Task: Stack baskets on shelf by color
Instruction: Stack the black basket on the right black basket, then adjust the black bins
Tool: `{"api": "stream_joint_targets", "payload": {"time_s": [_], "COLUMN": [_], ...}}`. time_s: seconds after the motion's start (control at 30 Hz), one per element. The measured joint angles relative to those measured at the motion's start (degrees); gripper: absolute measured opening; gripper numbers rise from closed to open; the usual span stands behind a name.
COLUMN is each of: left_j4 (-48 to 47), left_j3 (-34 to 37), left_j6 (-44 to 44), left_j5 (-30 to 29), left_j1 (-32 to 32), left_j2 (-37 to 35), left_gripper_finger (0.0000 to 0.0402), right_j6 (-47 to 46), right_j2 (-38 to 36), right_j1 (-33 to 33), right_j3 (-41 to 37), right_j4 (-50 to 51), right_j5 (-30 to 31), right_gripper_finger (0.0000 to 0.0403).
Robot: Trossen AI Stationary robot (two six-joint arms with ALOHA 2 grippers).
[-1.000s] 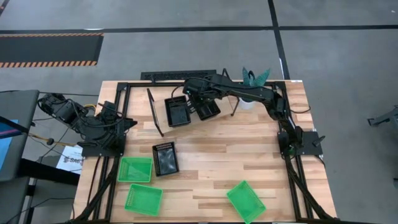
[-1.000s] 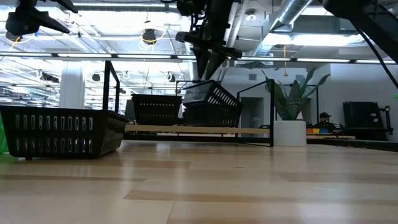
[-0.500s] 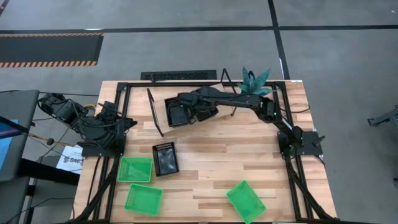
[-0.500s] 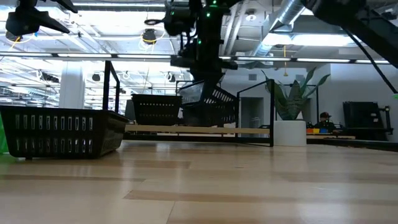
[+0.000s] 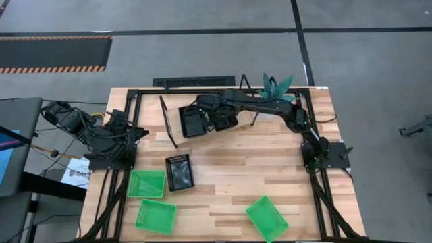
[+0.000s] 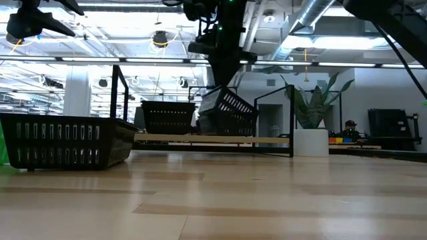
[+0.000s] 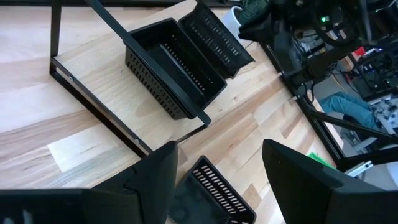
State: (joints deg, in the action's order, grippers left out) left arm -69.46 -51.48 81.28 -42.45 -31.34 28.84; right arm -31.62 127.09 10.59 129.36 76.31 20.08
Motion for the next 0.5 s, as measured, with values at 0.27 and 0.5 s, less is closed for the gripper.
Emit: {"api": "stream_joint_targets", "payload": {"time_s": [0.27, 0.5], "left_j4": [-0.1, -0.1], "left_j3": [0.0, 0.0], "left_j6": [0.0, 0.0], "left_j5": [0.0, 0.0], "left_j1": [0.0, 0.0], "left_j2": [0.0, 0.0], "left_gripper_finger": [0.0226, 0.0226], "right_j6": [0.2, -2.3], "right_j2": [0.6, -1.4], "right_j1": [0.8, 1.6], "right_j3": [-0.1, 0.8], "right_j4": [-1.8, -1.8], "right_j5": [-5.1, -5.3], "right_gripper_finger": [0.0151, 0.0210]}}
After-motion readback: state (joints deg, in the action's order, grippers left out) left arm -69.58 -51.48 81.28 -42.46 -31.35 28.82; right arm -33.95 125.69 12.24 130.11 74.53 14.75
